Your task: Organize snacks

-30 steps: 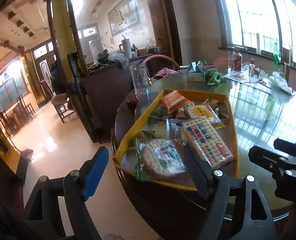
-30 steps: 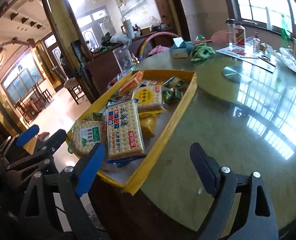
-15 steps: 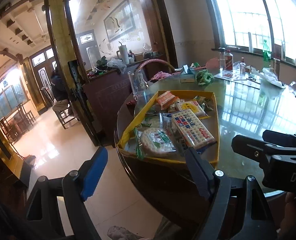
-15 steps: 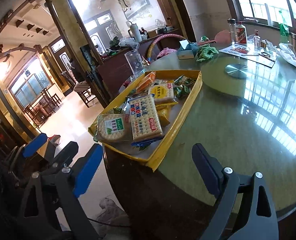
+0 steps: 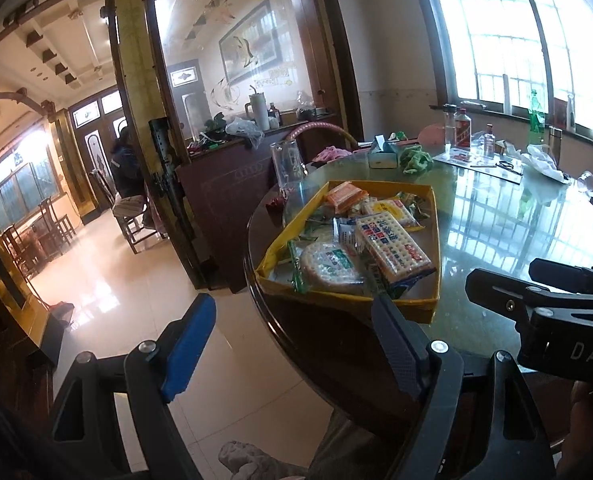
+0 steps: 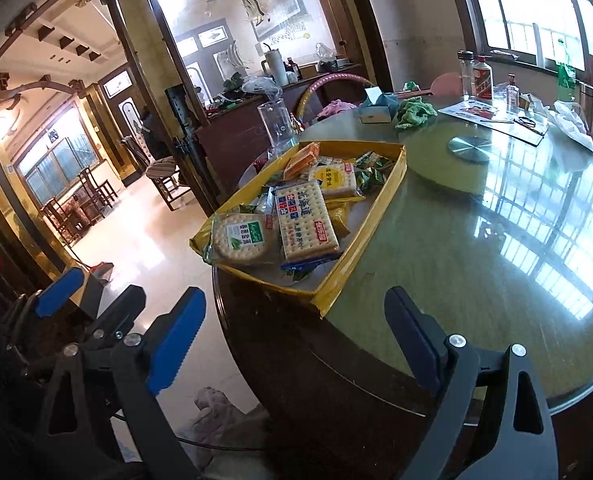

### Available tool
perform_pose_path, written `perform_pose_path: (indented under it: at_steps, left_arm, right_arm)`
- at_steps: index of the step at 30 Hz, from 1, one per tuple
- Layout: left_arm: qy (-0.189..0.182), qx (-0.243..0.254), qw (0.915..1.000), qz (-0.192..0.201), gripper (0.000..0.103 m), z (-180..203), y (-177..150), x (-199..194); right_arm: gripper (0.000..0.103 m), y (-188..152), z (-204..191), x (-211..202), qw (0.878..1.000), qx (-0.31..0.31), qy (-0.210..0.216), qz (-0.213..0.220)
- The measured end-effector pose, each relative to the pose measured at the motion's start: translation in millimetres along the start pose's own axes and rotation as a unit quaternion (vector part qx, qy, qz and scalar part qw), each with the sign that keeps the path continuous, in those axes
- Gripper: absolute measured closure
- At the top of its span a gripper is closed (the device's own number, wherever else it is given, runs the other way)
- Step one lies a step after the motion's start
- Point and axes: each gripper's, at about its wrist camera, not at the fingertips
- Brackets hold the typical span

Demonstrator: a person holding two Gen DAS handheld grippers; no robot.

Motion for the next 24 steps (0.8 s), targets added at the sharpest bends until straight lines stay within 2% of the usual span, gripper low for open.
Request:
perform_pose_path:
  at_steps: [24]
  left_arm:
    - [0.015,-0.046,0.9988,-0.014,0.023,-27,-6,7]
  right_arm:
    - [0.012,-6,-11,3,1.000,-0.010,-0.027,0.003]
Point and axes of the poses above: each gripper's, at about its wrist camera, not at the fingertips, and x roughly the way its jaws point, z to its right, y to its top, and after that the axes turned 10 degrees about -y, right-handed
